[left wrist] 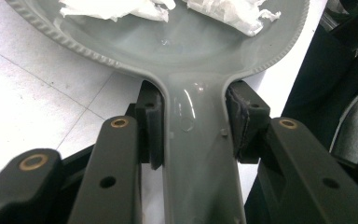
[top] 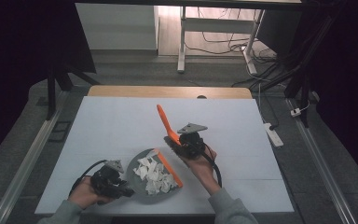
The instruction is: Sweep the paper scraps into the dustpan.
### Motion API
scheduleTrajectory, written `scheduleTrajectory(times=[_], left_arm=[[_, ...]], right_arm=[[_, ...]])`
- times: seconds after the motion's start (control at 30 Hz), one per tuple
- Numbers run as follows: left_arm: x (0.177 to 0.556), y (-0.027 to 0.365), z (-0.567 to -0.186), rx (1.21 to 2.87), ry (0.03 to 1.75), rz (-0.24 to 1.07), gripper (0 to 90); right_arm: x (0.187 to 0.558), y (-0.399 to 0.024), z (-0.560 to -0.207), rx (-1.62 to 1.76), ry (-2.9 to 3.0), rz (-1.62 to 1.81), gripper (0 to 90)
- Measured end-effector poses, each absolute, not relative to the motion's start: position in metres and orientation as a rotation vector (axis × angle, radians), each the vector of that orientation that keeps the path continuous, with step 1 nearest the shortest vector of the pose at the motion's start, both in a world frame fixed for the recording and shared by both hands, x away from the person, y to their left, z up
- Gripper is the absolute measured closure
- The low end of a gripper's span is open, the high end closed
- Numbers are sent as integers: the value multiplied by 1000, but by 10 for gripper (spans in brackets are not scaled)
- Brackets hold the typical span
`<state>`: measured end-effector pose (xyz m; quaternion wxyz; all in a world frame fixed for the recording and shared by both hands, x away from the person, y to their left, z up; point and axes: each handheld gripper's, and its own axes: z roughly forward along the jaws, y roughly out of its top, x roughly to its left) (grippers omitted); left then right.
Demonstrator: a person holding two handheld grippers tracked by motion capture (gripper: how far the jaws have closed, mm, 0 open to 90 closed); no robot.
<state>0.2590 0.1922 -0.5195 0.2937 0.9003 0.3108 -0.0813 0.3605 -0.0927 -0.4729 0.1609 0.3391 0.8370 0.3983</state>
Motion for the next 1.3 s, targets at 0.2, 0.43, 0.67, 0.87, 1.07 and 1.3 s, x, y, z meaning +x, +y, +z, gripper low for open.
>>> scheduleTrajectory(times=[0.2,0.43,0.67,0.87,1.07,1.3], left_arm=[[259,192,-520,2393,830,-219,616],[259,193,-520,2389,828,-216,616],[259,193,-520,2388,830,-215,616],[259,193,-521,2386,829,-217,617],[260,194,-522,2380,828,-220,616],[260,194,-523,2375,827,-219,616]], right_arm=[[376,-75,-491,933,2453,1089,706],[363,-53,-498,867,2514,1046,706],[341,-44,-491,795,2604,1160,706],[325,-41,-472,666,2551,1214,706],[328,-57,-461,710,2482,1249,706],[332,-68,-456,760,2467,1312,706]])
